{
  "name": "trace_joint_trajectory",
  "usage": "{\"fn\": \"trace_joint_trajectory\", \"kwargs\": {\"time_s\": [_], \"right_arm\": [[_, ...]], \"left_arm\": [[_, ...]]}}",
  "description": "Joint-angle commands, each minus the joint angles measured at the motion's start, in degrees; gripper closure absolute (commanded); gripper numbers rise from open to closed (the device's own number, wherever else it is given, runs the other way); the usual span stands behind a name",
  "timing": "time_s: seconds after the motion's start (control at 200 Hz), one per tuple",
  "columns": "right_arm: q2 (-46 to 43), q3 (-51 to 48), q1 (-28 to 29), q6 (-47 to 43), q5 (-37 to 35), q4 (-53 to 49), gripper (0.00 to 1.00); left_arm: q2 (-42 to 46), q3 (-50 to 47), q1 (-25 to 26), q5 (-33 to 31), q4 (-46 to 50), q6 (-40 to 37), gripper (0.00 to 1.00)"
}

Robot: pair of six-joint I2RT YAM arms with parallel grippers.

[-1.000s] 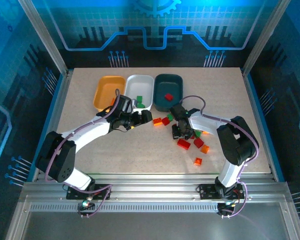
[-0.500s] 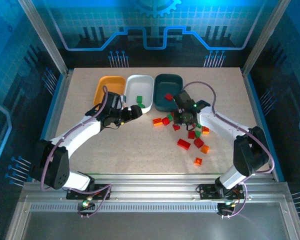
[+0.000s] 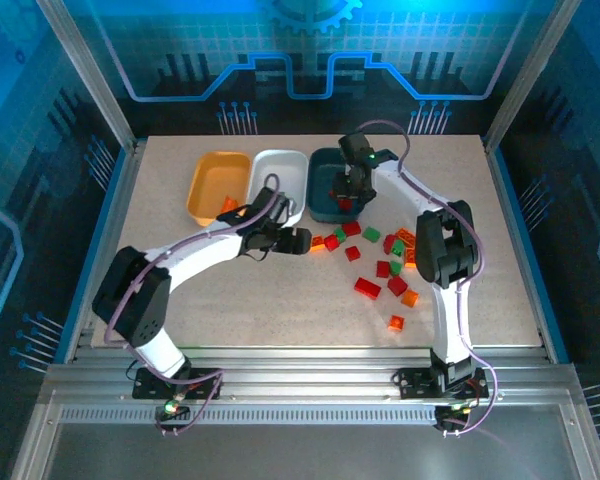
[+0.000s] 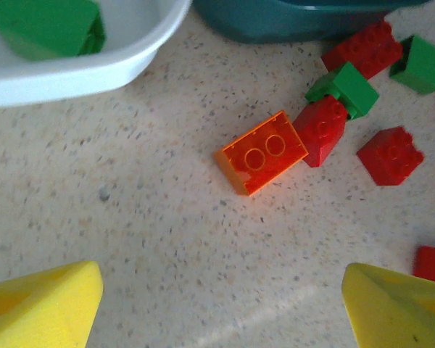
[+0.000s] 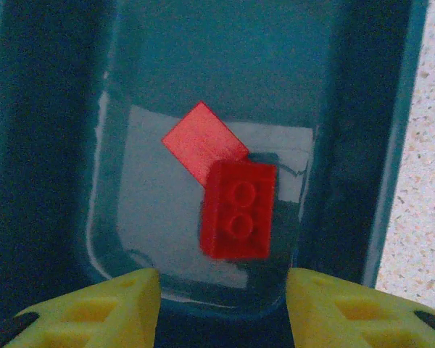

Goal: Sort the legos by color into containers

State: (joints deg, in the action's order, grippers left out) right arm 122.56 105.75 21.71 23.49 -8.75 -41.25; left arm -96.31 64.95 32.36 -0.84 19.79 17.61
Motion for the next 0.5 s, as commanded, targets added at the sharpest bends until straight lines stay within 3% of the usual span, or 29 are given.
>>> {"fn": "trace_joint_trajectory", "kwargs": {"time_s": [0.0,0.11,0.495], "right_arm": [[-4.97,-0.15,-0.01,-0.74,1.19,-2.35,0.47],[-10.09,-5.48,-0.18,-0.3,2.1,-1.11,0.47],[-27.58,-25.16,-0.19,2.45,5.2,3.11,0.46]], "left_arm": [[-4.79,3.41,2.39,-5.48,0.33,-9.94,0.13],[-9.27,5.69,2.86,-7.32,-0.03,-11.87,0.15],[-16.25,10.2,3.01,-3.71,-1.78,-23.99,0.2]]}}
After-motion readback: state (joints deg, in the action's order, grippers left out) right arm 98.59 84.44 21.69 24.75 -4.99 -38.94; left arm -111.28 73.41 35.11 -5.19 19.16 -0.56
